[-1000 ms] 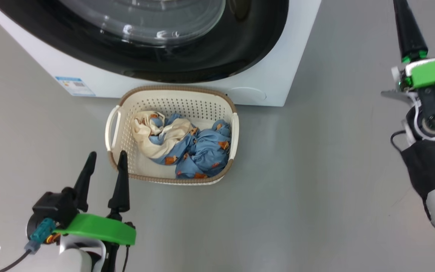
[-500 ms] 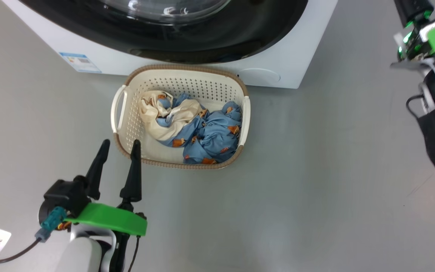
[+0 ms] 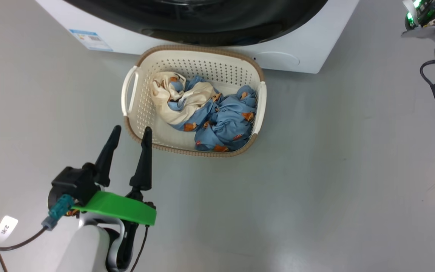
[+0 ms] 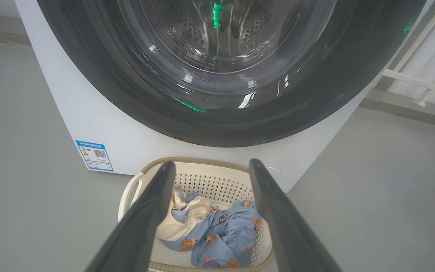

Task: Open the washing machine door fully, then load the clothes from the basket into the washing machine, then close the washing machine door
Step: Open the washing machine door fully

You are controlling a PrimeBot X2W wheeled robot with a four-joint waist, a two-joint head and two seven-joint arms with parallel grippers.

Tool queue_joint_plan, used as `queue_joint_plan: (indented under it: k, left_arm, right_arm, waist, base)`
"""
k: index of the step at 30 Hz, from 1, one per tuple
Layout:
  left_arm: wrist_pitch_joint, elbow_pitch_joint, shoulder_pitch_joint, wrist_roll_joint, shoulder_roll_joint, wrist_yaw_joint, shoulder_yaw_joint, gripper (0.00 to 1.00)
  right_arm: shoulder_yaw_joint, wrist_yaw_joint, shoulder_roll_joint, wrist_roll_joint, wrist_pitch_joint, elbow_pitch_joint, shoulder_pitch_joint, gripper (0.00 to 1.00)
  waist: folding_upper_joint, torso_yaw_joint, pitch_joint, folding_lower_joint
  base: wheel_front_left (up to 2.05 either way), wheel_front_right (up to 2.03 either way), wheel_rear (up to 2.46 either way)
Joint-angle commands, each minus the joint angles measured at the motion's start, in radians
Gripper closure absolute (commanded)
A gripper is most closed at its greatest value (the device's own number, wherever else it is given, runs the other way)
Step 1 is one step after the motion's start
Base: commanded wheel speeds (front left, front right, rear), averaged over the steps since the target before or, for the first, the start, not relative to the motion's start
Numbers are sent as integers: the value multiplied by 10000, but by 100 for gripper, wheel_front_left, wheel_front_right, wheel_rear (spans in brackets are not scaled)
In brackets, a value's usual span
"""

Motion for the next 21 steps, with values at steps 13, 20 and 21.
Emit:
queue_joint_plan:
  k: [13,20,21]
  left_arm:
    - [-65,-301,-455,-270,143,-25,95,0]
    - [-65,-365,-595,-464,141,-25,13,0]
    - [-65,-379,-619,-488,141,-25,2,0]
  right_arm:
    - [266,16,210,-329,435,114,-907,100]
    - [398,16,160,-538,441,189,-1239,100]
    - [422,16,154,-569,433,192,-1296,100]
  waist:
    - [-1,463,609,-1]
    - [-1,601,802,-1]
    - [-1,621,845,-1]
  base:
    - [0,0,0]
    - [0,0,0]
    - [0,0,0]
